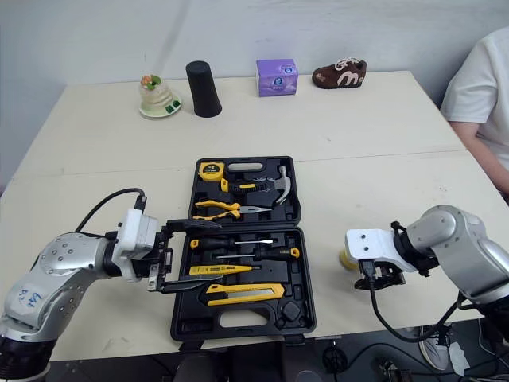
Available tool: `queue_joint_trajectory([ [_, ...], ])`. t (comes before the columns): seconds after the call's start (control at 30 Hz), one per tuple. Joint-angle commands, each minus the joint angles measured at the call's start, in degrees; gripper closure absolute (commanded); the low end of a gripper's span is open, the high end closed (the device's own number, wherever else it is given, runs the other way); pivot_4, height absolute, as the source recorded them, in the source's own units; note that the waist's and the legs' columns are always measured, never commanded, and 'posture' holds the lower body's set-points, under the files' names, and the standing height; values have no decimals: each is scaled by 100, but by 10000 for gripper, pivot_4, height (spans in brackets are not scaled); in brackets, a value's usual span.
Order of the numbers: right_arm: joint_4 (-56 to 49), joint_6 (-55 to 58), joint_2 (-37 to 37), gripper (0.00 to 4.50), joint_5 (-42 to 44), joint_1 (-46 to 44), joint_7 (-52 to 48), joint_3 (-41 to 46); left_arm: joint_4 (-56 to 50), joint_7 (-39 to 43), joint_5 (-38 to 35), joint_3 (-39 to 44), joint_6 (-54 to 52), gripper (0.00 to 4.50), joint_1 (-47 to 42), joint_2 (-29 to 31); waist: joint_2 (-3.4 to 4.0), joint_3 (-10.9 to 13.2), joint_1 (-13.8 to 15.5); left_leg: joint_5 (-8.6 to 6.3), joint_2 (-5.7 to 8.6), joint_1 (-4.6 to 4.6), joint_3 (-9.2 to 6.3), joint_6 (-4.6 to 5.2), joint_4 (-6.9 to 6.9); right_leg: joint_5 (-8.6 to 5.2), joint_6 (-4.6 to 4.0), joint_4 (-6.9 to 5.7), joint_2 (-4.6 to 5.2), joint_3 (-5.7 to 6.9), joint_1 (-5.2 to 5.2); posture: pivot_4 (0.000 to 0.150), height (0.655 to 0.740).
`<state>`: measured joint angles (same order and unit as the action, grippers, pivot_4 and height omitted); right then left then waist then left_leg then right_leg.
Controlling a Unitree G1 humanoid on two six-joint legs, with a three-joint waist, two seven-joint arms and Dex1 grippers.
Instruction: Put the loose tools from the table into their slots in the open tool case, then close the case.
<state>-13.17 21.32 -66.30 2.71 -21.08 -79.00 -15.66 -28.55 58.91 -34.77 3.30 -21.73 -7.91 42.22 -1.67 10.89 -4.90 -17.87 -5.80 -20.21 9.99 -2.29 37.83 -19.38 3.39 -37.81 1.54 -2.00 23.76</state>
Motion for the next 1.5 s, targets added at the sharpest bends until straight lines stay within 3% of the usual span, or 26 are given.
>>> queue_joint_trajectory([
  [0.03,-59,-28,45,12003,-48,-57,23,86,-95,47,-48,33,40,0,-90,37,0,0,5,0,0,0,0,0,0,0,0,0,0,0,0,1500,7400],
  [0.07,-62,-22,56,12003,-56,-67,19,77,-95,43,-49,27,34,0,-109,30,0,0,5,0,0,-1,0,0,0,0,0,0,0,0,0,1500,7400],
  [0.13,-88,-19,40,19373,-58,-62,-26,76,-98,46,-47,24,34,0,-119,27,0,0,3,0,0,0,0,0,0,0,0,0,0,0,0,1500,7400],
  [0.3,-137,-95,-32,43751,-87,-40,-81,123,-88,179,-41,40,240,0,-121,-31,0,0,-1,0,0,0,0,0,0,0,0,0,0,0,0,1500,7400],
  [0.47,-107,-1051,-113,44471,-62,-48,-96,407,-159,504,47,0,781,0,-53,-114,-1,0,3,0,1,-1,0,0,0,0,1,0,0,1,0,1500,7400],
  [0.67,-1384,-86,182,44471,1258,-521,-649,473,-41,1077,20,102,1157,0,243,115,0,1,-18,-1,-6,1,0,-1,-3,0,0,-1,-4,-1,2,1500,7400],
  [0.8,-2152,660,405,44471,1651,-779,-627,97,-104,1157,-67,155,1105,0,477,197,0,1,7,-3,-10,-1,-10,-4,-3,-2,-4,-1,-4,9,0,1500,7400],
  [1.17,-2269,1063,898,44471,1435,-1064,-581,-894,-708,623,-131,459,869,0,1430,216,-2,0,5,-23,-3,-12,-6,24,5,-3,-5,16,11,7,1,1500,7400],
  [1.5,-2206,1065,992,44471,965,-1077,-592,-1454,-830,515,-209,571,703,0,1567,290,-5,-2,5,-22,-2,-10,-7,21,5,-5,-8,13,8,10,1,1500,7400],
])
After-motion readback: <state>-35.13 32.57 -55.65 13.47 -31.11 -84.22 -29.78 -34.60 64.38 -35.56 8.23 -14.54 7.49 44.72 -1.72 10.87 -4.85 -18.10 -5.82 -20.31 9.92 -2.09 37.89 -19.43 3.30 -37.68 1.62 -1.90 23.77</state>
